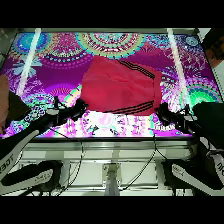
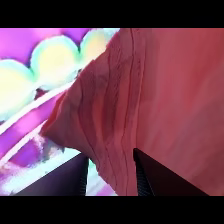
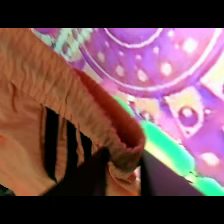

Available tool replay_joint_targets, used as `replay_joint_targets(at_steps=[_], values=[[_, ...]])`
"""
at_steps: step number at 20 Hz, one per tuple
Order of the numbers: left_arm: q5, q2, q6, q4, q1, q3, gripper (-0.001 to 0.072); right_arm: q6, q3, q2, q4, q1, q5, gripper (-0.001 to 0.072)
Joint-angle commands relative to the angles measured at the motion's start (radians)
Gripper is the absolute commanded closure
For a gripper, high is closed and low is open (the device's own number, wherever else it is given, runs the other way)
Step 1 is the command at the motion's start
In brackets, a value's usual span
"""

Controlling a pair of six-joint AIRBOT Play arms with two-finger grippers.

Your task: Fold the clothes and pants, and hang the long-sleeved shirts on hangers.

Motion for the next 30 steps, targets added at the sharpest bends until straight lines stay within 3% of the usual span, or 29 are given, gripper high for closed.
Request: replay_joint_targets(at_steps=[1,3,5,6,12,17,21,25,28,30], values=[[0.019,0.000,0.014,0.001,0.000,0.001,0.0404,0.001,0.004,0.000,0.015,0.040,-0.035,0.0695],[0.024,0.000,0.014,0.000,0.000,0.001,0.0573,0.000,0.004,0.001,0.014,0.040,-0.039,0.0696],[0.038,0.000,0.014,0.001,0.000,0.001,0.0611,0.000,0.004,0.001,0.013,0.040,-0.045,0.0698],[0.046,0.000,0.014,0.001,0.000,0.001,0.0703,-0.001,0.004,0.001,0.009,0.040,-0.048,0.0698],[0.086,0.013,0.209,0.001,0.002,0.031,0.0703,-0.053,0.005,0.040,0.007,0.039,-0.047,0.0699],[0.138,0.171,0.381,0.002,0.000,0.050,0.0704,-0.052,0.051,0.179,-0.045,0.039,0.029,0.0698],[0.141,0.338,0.403,0.008,0.000,0.050,0.0705,-0.040,0.077,0.274,-0.047,0.039,0.161,0.0698],[0.203,0.486,0.402,0.063,-0.007,0.048,0.0707,0.117,0.080,0.401,-0.108,0.039,0.259,0.0699],[0.269,0.572,0.402,0.084,-0.043,0.047,0.0708,0.358,0.080,0.528,-0.307,0.040,0.324,0.0699],[0.270,0.584,0.402,0.084,-0.095,0.043,0.0708,0.466,0.080,0.607,-0.405,0.040,0.400,0.0699]])
